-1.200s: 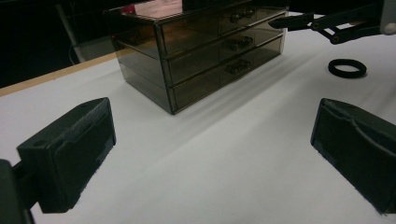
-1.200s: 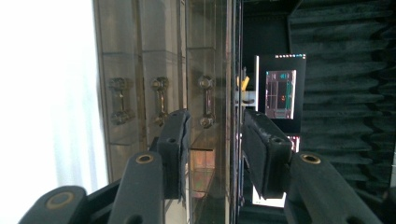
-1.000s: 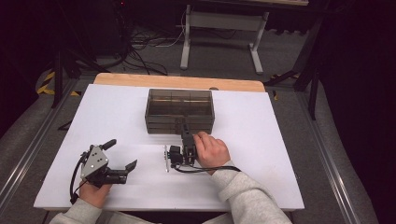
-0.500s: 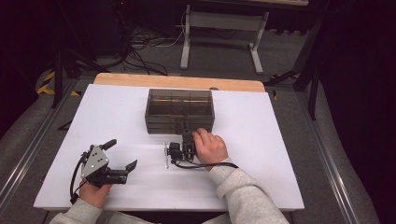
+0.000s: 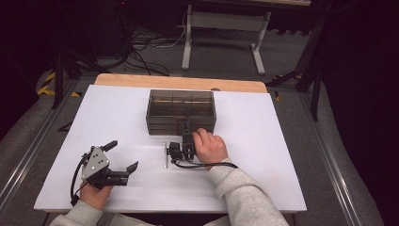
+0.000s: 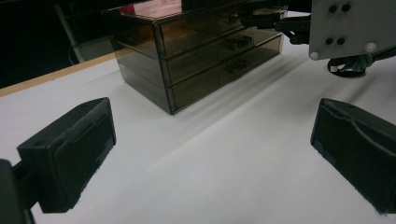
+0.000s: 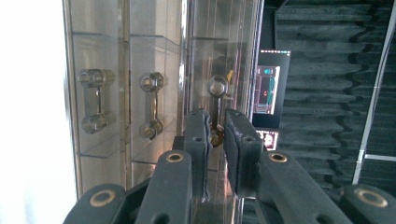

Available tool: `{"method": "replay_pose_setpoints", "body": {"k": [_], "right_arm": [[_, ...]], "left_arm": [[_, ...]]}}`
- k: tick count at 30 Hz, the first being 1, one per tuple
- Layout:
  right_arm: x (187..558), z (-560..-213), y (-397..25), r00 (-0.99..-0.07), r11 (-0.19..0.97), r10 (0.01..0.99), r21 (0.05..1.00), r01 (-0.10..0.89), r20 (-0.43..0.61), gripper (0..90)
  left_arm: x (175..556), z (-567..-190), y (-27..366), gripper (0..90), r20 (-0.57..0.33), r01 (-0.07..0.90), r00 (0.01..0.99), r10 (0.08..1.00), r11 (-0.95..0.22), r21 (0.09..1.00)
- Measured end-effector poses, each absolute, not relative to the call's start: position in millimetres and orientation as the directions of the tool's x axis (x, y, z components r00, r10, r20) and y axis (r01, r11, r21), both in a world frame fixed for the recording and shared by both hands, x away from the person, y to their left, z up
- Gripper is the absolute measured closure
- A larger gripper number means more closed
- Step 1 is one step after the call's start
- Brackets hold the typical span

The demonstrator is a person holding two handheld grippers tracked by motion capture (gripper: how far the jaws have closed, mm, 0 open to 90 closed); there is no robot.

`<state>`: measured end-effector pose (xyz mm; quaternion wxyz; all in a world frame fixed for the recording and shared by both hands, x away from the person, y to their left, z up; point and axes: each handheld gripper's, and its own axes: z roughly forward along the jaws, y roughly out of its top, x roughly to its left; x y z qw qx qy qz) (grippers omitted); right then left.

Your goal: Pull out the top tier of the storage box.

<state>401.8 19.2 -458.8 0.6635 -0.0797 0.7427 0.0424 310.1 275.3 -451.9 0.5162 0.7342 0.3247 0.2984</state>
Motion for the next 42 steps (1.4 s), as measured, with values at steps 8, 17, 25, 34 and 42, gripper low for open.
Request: {"method": "replay_pose_setpoints", "body": {"k": [8,17,25,34,42], "right_arm": [[402,-459,20,-0.107,0.985,-0.056,-0.038,-0.168,-0.993,80.5],[401,-457,21,-0.122,0.987,-0.051,-0.031,-0.160,-0.991,81.6],[401,-454,20,-0.137,0.986,-0.038,-0.016,-0.164,-0.990,82.0],[395,-451,18,-0.160,0.985,-0.021,0.007,-0.171,-0.987,82.0],[386,-449,16,-0.170,0.984,-0.011,0.020,-0.179,-0.985,81.9]], "left_arm": [[310,-452,276,0.9,0.107,0.168,0.609,0.786,-0.260,0.951],[310,-452,276,0.9,0.106,0.169,0.609,0.786,-0.260,0.951],[310,-452,276,0.9,0.102,0.169,0.612,0.784,-0.256,0.952],[310,-452,276,0.9,0.102,0.167,0.614,0.783,-0.255,0.952],[310,-452,276,0.9,0.103,0.167,0.614,0.783,-0.256,0.952]]}}
